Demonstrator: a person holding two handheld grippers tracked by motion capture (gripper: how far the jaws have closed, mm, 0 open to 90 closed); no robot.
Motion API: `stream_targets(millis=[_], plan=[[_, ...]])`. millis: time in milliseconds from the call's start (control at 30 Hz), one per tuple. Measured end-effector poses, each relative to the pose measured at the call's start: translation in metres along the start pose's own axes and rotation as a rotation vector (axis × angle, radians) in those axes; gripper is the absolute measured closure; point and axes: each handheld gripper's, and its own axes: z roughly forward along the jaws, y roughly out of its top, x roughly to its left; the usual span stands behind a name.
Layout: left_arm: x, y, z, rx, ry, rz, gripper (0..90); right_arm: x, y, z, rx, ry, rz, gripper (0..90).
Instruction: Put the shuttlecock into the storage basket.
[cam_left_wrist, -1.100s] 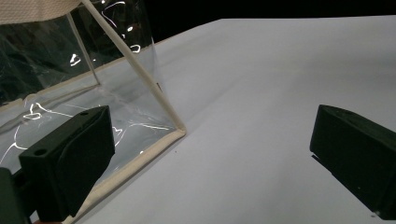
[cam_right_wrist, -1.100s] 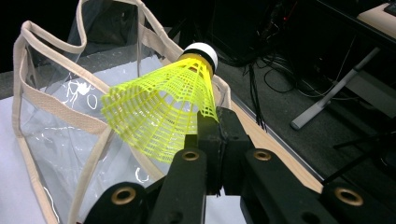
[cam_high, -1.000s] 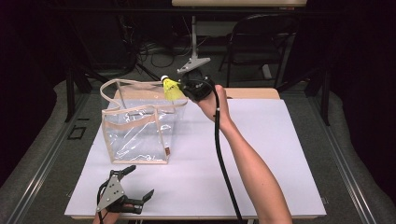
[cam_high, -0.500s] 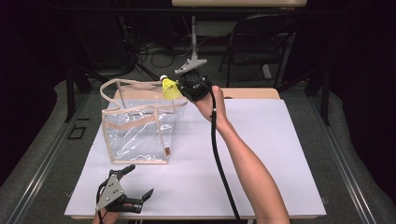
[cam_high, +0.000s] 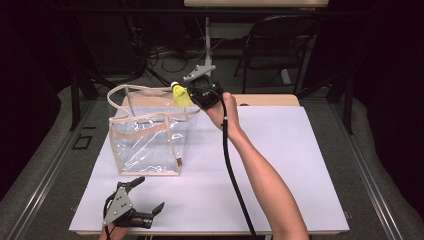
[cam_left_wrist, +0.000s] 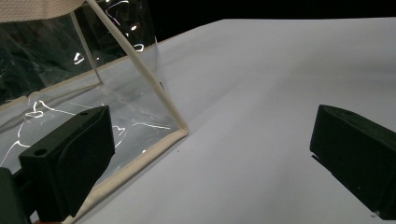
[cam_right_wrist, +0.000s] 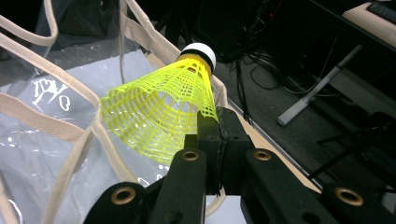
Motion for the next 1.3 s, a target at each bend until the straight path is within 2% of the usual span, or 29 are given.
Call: stream_targets(millis=[100, 300, 667, 1033, 1300], plan=[[0.0, 0.0, 0.0, 0.0, 0.001, 0.0, 0.0, 0.001, 0.0, 0.001, 0.004, 0.001, -0.003, 89.2], [0.0, 0.0, 0.0, 0.001, -0.001, 0.003, 0.0, 0.007, 0.0, 0.006, 0.023, -0.025, -0.046, 89.2], [0.0, 0.0, -0.001, 0.001, -0.001, 0.002, 0.0, 0.012, -0.003, 0.012, 0.04, -0.059, -0.074, 89.1], [0.0, 0.0, -0.001, -0.002, -0.002, 0.001, 0.0, 0.014, -0.006, 0.019, 0.07, -0.052, -0.057, 88.3], [0.0, 0.0, -0.001, -0.003, -0.003, 0.003, 0.0, 0.017, -0.008, 0.023, 0.09, -0.046, -0.065, 88.2]])
